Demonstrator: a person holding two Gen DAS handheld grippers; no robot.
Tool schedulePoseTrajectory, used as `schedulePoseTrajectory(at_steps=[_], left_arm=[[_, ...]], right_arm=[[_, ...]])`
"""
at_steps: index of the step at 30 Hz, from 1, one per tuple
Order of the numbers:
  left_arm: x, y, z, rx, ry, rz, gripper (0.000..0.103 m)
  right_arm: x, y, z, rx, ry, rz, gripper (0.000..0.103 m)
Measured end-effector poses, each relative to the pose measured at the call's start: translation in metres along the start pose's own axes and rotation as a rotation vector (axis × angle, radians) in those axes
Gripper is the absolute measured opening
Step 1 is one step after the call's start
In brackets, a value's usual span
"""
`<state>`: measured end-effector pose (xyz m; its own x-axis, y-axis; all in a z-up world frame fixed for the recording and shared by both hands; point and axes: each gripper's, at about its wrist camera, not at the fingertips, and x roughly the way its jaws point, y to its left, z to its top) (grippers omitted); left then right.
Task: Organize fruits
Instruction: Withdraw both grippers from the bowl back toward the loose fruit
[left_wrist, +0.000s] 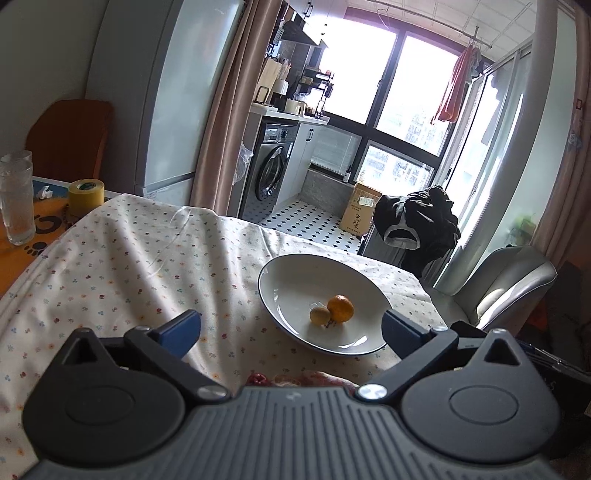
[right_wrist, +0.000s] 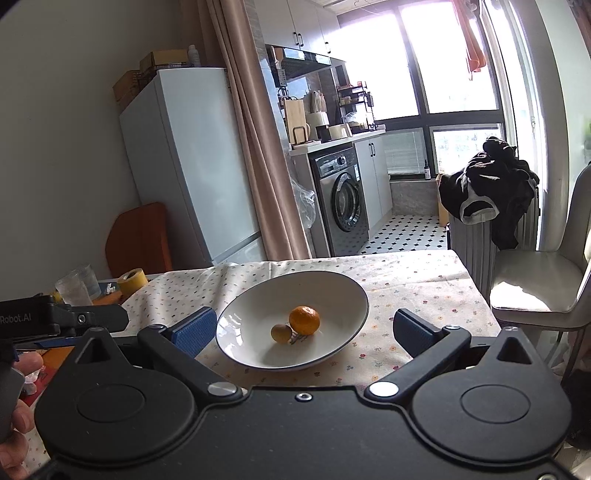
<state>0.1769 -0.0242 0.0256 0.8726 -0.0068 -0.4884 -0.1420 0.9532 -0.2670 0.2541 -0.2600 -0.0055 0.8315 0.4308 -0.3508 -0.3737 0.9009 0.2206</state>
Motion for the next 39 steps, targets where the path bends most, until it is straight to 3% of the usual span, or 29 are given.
schedulePoseTrajectory(at_steps=[6, 15, 27, 35, 39], left_arm=[[-0.025, 0.012, 0.005, -0.005, -0.018, 0.014, 0.103], [-0.051, 0.024, -0.001, 0.036, -0.027, 0.015, 0.103], [-0.073, 0.038, -0.018, 0.120, 0.005, 0.046, 0.103], [-0.071, 0.045, -0.035, 0.137, 0.029, 0.060, 0.103], [-0.069, 0.048, -0.041, 0.128, 0.028, 0.064, 0.102]], right_arm=[[-0.015, 0.005, 0.002, -0.023, -0.001, -0.024, 0.103], [-0.029, 0.015, -0.002, 0.015, 0.007, 0.013, 0.103], [-0.050, 0.037, -0.015, -0.101, 0.029, 0.045, 0.103], [-0.052, 0.035, -0.026, -0.101, 0.072, 0.079, 0.102], [-0.048, 0.039, -0.033, -0.107, 0.102, 0.108, 0.092]])
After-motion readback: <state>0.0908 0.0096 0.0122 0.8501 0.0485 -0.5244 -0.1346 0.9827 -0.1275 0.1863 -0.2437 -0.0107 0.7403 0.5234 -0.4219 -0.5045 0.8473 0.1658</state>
